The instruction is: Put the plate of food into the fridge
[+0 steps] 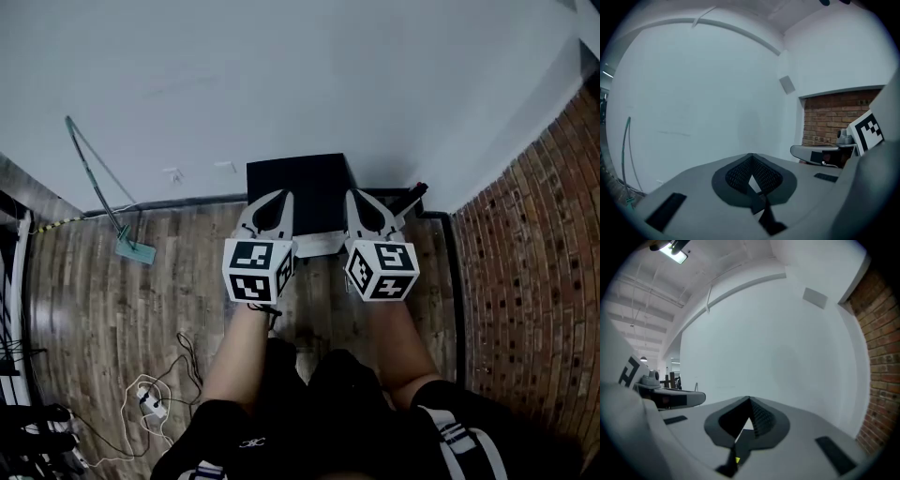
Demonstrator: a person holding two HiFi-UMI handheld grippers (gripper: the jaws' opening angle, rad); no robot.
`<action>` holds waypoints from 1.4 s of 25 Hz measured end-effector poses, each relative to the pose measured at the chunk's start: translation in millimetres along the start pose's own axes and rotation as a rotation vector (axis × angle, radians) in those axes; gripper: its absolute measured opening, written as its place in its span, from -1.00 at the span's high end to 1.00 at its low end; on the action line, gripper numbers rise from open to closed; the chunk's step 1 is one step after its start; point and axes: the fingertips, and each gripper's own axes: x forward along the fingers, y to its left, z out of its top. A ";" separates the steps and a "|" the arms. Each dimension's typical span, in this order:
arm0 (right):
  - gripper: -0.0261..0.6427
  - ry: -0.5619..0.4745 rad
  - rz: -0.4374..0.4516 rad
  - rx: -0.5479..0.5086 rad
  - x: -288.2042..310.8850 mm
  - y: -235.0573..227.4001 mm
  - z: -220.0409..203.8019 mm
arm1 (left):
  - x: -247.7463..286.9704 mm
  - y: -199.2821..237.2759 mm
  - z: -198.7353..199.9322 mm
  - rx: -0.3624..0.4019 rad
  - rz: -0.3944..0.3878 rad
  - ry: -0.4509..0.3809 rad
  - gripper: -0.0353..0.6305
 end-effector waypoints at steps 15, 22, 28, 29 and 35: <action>0.89 -0.129 0.023 -0.093 -133.5 33.5 159.7 | -100.4 -117.5 140.7 0.073 -0.073 -0.092 0.90; 0.89 -0.143 0.041 -0.086 -159.0 43.1 153.7 | -121.0 -130.5 125.7 0.065 -0.074 -0.080 0.90; 0.89 -0.131 0.050 -0.090 -167.8 47.9 144.9 | -131.8 -133.3 121.1 0.051 -0.068 -0.089 0.90; 0.89 -0.129 0.052 -0.091 -170.0 49.8 144.0 | -134.6 -134.1 120.9 0.049 -0.069 -0.091 0.90; 0.89 -0.128 0.059 -0.103 -182.6 51.3 137.9 | -144.5 -144.1 113.6 0.040 -0.071 -0.099 0.90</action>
